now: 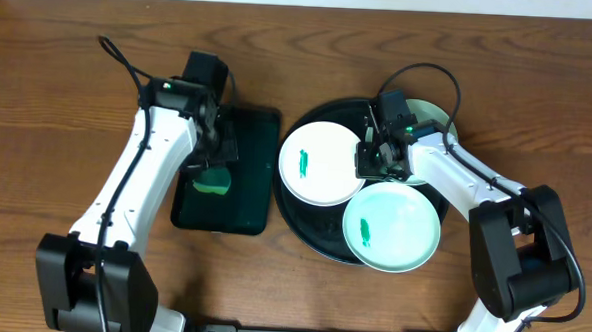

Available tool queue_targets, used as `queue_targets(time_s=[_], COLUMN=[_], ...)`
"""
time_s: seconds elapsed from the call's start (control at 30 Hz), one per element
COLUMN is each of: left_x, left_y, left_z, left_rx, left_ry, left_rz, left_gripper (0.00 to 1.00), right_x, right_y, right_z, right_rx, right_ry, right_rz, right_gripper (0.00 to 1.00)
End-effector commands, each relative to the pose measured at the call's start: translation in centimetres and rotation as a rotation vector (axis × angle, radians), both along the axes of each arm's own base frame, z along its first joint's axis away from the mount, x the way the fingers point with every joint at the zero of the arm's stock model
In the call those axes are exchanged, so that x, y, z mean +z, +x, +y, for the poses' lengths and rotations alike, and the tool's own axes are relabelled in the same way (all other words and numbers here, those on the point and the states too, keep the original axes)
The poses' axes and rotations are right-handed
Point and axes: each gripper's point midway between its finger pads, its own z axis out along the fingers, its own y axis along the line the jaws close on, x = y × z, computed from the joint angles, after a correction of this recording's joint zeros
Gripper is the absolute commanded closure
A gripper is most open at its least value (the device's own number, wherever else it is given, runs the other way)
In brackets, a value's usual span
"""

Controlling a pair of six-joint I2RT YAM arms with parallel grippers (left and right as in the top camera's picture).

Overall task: Clean dirty plates on tray and stack at the side
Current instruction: 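Move the held sponge with the left gripper over the upper plate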

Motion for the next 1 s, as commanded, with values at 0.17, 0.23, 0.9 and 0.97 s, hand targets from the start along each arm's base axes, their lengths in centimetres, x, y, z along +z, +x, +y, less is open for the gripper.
queue_targets(time_s=[0.17, 0.23, 0.9, 0.97], left_x=[0.5, 0.5, 0.5, 0.5], left_y=[0.3, 0.3, 1.0, 1.2], left_z=[-1.2, -1.9, -3.6, -3.6], left_rx=[-0.032, -0.053, -0.098, -0.098], left_ry=[-0.011, -0.012, -0.021, -0.024], left_rz=[-0.005, -0.013, -0.056, -0.064], left_gripper=[0.93, 0.93, 0.93, 0.93], right_x=[-0.4, -0.4, -0.4, -0.4], right_y=[-0.3, -0.3, -0.3, -0.3], right_z=[0.3, 0.3, 0.3, 0.3], right_rx=[0.013, 0.013, 0.012, 0.013], right_ry=[-0.002, -0.002, -0.001, -0.002], right_rz=[0.007, 0.007, 0.007, 0.007], right_gripper=[0.99, 0.99, 0.99, 0.99])
